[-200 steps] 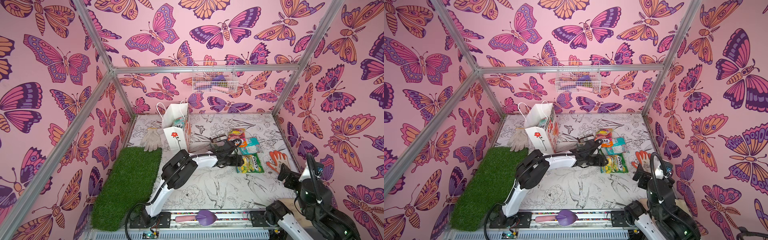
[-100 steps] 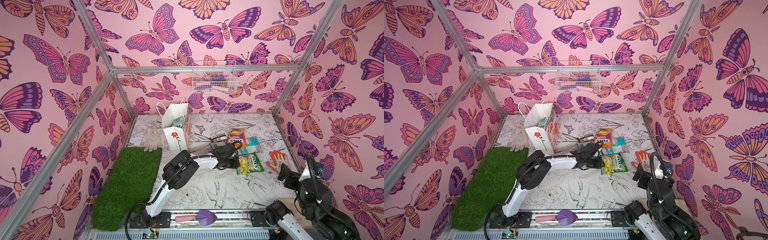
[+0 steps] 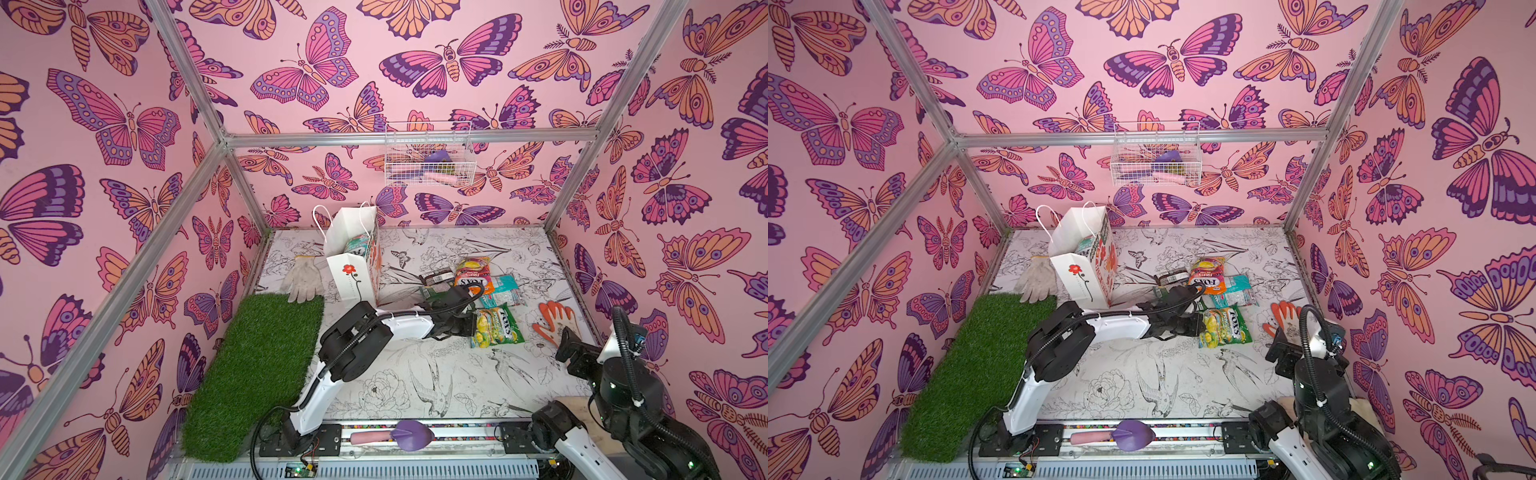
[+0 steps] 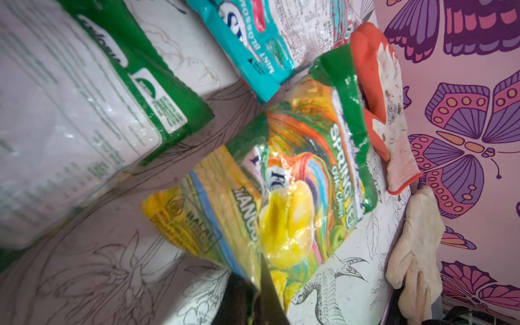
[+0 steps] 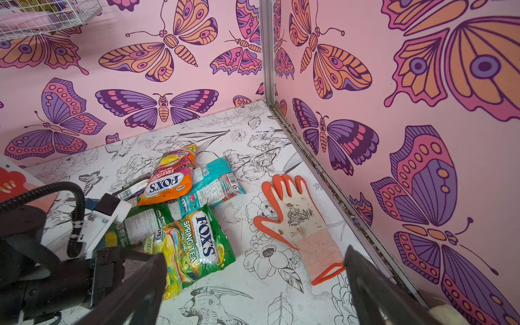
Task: Place the snacks into the paper bag
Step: 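Lower the left gripper onto the green Fox's spring tea packet and close, then lift the green Fox's packet with the left gripper off the pile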
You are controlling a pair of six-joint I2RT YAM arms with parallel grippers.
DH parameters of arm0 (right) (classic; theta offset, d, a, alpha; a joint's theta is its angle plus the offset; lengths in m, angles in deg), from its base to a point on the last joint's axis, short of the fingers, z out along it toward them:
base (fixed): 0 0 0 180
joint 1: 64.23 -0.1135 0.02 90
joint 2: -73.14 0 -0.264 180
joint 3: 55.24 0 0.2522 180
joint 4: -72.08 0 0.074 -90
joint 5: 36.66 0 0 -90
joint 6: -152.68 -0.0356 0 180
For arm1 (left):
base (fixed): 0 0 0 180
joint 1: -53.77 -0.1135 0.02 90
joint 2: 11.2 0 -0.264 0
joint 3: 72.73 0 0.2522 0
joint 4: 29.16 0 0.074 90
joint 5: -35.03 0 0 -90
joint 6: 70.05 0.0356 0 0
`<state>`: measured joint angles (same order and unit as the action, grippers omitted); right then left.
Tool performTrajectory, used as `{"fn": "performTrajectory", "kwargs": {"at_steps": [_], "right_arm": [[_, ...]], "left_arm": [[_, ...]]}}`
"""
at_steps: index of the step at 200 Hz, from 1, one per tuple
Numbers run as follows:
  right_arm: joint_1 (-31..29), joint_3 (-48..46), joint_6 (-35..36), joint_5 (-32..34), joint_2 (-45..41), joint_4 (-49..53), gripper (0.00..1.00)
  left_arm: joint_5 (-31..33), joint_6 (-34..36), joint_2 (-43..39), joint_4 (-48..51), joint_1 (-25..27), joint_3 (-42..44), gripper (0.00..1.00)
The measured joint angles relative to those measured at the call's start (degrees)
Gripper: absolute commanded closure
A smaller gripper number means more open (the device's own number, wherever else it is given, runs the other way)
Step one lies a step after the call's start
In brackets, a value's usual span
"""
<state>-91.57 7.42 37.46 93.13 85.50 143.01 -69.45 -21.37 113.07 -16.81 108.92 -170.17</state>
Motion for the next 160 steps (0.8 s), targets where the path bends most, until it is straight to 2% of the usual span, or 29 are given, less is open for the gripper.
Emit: {"fn": "performTrajectory", "kwargs": {"at_steps": [66, 160], "right_arm": [[0.00, -0.11, 0.00, 0.00, 0.00, -0.02, 0.03], [-0.02, -0.13, 0.02, 0.00, -0.02, -0.04, 0.03]], "left_arm": [[6.16, 6.10, -9.29, 6.56, 0.04, 0.83, 1.00], [18.21, 17.46, -21.00, 16.76, 0.63, 0.74, 1.00]]}}
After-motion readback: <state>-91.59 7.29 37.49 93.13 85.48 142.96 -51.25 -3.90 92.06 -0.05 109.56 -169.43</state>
